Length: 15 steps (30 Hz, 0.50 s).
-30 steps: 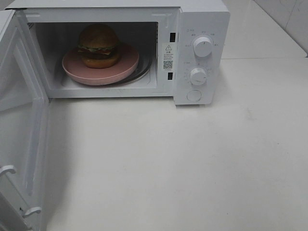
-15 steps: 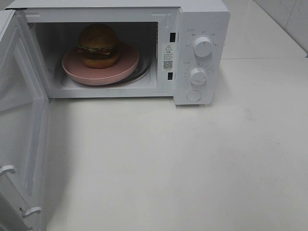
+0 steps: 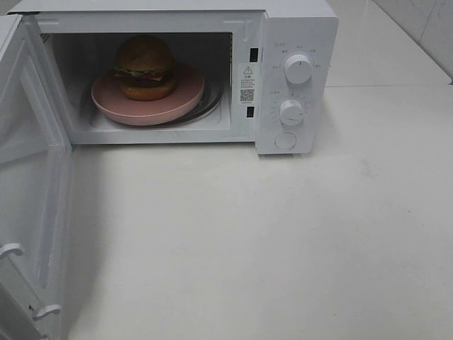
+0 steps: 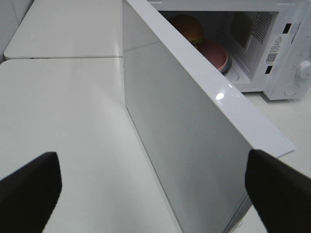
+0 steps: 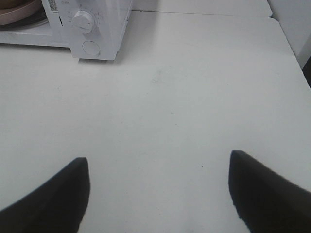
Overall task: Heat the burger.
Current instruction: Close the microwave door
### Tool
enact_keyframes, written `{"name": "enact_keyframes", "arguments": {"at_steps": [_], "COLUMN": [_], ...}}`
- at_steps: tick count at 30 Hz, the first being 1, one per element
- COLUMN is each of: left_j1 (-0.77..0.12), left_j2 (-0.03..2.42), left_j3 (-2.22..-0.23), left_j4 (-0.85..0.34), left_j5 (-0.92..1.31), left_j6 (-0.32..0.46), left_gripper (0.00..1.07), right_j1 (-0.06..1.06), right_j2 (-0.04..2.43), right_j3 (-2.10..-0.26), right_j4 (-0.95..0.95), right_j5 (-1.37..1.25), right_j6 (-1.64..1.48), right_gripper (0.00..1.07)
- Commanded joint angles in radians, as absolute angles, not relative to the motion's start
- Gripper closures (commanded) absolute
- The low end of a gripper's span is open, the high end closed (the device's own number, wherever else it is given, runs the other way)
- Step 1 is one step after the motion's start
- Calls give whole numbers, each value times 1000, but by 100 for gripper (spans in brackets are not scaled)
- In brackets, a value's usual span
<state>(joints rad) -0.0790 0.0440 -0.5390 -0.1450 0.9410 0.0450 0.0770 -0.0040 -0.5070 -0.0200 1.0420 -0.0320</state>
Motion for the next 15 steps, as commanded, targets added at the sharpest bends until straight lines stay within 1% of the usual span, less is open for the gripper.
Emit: {"name": "enact_keyframes", "arguments": {"at_steps": [1,2,3,4,5,6,7,8,9,10,11,12,13,14,15], "left_j1": [-84,-84,-84,-84,-84,-84,-84,-84,-84,-84,-84,-84,-84,-84,-84], "left_j2": [75,112,136,136,162,217,217,267,288,288,334,354,354,385,385], "left_j3": [-546,-546,-546,-546,-546,-546,-546,-546,-546,-546,-546,-546,-546,-546,-546], "left_j4": [-138,-137,-134,-134,-131,-129,-129,-125,-125,-125,-126,-126,-126,-126,-126], "left_j5": [888,852,831,831,811,775,775,748,735,735,705,698,698,683,683], "left_j6": [37,38,38,38,38,38,38,39,39,39,39,39,39,39,39], "left_gripper": [20,22,28,28,32,38,38,47,54,54,70,78,78,98,98], "right_j1": [69,69,69,69,69,69,69,69,69,69,69,69,69,69,69], "right_j2": [-31,-31,-31,-31,-31,-31,-31,-31,-31,-31,-31,-31,-31,-31,-31], "right_j3": [-506,-506,-506,-506,-506,-506,-506,-506,-506,-506,-506,-506,-506,-506,-506], "right_j4": [-25,-25,-25,-25,-25,-25,-25,-25,-25,-25,-25,-25,-25,-25,-25], "right_j5": [1034,1034,1034,1034,1034,1034,1034,1034,1034,1034,1034,1034,1034,1034,1034], "right_j6": [-35,-35,-35,-35,-35,-35,-35,-35,-35,-35,-35,-35,-35,-35,-35], "right_gripper": [31,31,31,31,31,31,31,31,31,31,31,31,31,31,31]}}
